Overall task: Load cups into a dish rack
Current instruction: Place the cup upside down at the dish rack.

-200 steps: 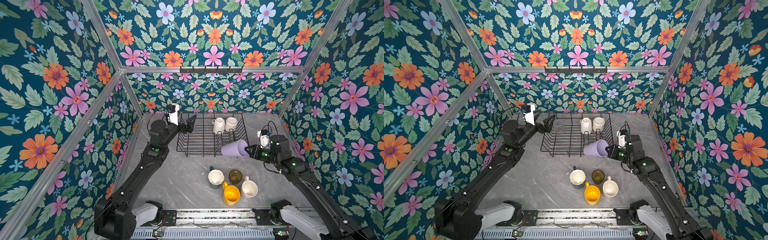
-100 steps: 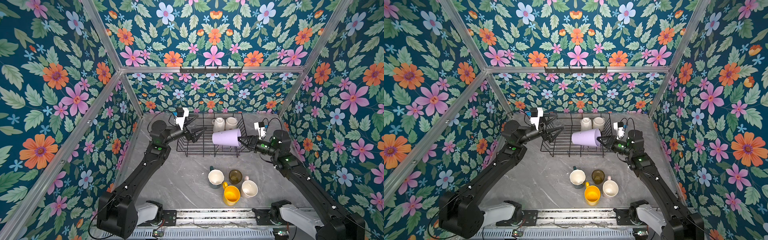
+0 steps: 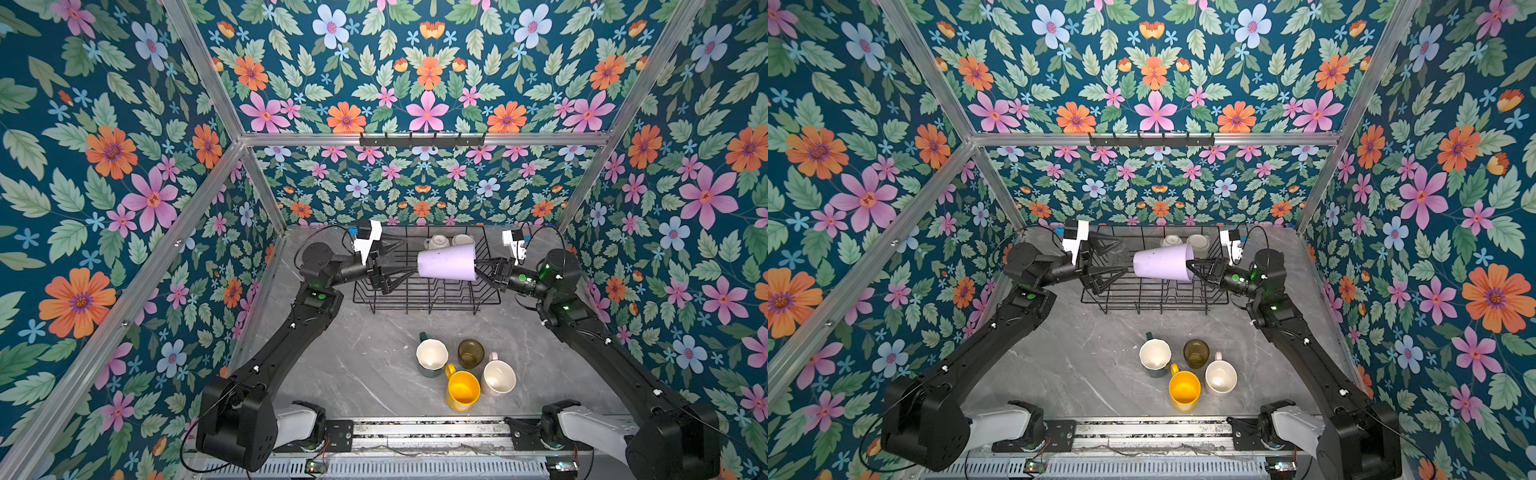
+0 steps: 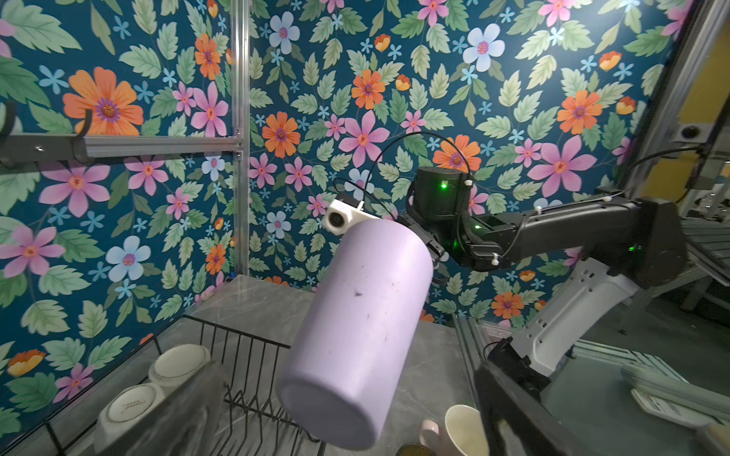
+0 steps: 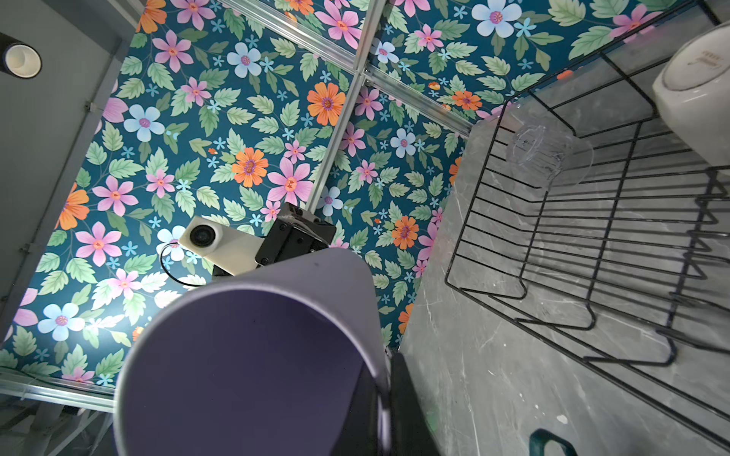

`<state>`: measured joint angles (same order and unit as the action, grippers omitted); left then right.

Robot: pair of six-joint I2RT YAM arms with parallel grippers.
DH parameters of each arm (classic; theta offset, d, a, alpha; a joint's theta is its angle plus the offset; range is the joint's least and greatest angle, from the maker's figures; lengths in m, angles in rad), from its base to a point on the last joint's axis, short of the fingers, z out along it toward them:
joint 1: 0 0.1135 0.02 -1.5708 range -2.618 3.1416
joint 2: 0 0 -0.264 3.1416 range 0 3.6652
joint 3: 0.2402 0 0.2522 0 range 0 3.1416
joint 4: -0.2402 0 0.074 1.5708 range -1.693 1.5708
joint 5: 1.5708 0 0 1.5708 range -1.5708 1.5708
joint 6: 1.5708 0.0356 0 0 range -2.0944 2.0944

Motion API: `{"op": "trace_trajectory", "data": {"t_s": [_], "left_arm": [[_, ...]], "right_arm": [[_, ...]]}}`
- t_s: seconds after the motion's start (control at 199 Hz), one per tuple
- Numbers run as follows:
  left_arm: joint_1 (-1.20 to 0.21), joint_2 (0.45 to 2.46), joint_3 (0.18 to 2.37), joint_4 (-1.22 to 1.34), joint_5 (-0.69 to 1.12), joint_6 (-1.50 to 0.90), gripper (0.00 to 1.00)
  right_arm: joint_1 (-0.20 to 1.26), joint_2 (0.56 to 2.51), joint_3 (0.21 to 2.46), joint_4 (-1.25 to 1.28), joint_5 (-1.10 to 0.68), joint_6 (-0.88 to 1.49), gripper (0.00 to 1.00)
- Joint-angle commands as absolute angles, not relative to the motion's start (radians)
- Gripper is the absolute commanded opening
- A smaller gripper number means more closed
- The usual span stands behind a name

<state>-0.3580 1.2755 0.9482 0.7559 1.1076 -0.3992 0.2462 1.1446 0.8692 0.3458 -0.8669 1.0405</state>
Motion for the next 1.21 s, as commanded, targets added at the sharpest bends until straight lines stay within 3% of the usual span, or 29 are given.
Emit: {"op": "trace_trajectory", "data": {"t_s": [0.0, 1.203], "left_arm": [[-0.358, 1.286, 0.949, 0.872, 1.169, -0.474, 1.00], [-0.363, 1.307, 0.942, 1.009, 1.244, -0.586, 1.00]], "right_arm": [[0.267, 1.163, 0.898, 0.419, -0.893, 1.041, 0.00], [0.411, 1.341, 1.001, 0.629, -0.923, 1.126, 0.00]]}}
